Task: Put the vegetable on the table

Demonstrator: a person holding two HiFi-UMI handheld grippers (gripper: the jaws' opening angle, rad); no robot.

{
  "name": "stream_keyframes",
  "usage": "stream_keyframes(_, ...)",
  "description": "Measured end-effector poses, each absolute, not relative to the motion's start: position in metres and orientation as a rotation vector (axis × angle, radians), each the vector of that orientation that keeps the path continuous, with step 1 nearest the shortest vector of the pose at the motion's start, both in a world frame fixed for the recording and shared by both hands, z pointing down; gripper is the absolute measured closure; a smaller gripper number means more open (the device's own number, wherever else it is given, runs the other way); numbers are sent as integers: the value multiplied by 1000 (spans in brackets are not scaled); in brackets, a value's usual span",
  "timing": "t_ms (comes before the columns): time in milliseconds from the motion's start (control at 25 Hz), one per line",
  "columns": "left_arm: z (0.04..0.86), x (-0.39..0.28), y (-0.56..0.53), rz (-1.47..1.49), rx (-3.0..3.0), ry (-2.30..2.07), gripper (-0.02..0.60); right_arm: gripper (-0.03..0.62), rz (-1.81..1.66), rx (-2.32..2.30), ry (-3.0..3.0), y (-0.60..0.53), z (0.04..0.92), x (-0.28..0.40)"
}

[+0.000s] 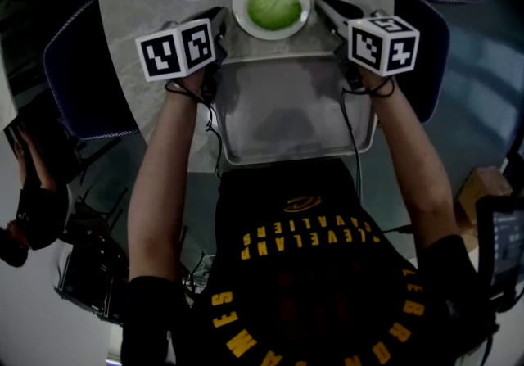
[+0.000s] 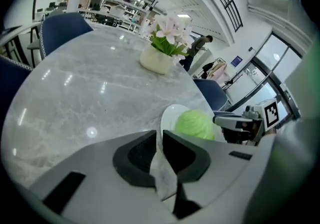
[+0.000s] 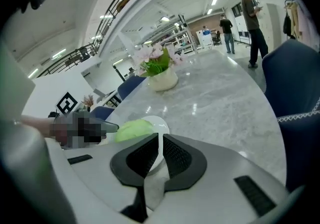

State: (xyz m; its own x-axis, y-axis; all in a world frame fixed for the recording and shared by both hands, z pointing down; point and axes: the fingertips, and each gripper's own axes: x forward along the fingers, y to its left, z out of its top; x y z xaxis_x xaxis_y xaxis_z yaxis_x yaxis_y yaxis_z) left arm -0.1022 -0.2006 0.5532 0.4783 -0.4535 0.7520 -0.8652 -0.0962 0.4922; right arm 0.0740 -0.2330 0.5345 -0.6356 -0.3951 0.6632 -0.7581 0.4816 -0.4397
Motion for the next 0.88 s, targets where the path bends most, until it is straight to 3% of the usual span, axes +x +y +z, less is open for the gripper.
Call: stream_keyframes(880, 427, -33, -84, 350, 1963, -1148, 548, 562, 963, 1066, -2448, -131, 439, 71)
